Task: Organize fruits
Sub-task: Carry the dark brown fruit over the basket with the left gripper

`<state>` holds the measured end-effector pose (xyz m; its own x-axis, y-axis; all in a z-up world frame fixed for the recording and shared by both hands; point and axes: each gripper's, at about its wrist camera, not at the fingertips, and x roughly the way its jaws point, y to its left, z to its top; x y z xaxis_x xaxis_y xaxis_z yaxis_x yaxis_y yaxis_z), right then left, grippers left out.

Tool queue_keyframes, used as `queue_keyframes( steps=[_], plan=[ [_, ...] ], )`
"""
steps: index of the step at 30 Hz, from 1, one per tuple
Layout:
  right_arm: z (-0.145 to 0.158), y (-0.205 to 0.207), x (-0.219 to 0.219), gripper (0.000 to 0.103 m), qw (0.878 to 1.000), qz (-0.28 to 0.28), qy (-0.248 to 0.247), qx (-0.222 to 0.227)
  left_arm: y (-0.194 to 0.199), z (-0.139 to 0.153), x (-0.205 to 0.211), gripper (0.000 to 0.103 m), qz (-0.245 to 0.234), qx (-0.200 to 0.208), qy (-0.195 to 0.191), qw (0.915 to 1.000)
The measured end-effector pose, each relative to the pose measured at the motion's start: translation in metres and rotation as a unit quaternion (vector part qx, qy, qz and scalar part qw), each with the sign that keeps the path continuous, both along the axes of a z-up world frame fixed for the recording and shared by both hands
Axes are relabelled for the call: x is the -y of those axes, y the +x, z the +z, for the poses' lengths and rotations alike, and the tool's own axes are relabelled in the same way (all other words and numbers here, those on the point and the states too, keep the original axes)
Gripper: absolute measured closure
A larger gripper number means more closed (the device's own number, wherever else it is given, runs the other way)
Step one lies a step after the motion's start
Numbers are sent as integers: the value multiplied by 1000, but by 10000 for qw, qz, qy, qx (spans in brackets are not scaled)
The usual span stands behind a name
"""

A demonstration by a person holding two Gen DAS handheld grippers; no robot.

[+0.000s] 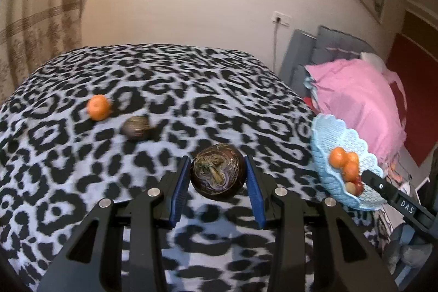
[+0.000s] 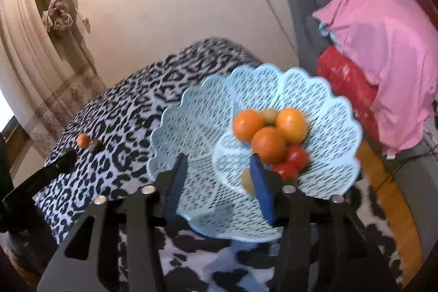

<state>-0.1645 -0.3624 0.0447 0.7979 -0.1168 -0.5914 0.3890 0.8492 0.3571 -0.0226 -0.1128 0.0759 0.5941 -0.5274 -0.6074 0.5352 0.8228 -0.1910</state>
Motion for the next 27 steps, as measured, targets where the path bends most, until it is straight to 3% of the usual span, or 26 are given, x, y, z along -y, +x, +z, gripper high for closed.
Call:
queue_keyframes(
  steps=[15,27],
  plan=[
    [0,-35,38,52,9979,-592,-115,224,-40,12,93,63,-1164,103,127,9931],
    [-6,-48,45,52,9972,-711,-8,251,-64,4,137,63,-1852,114,247,9823]
  ],
)
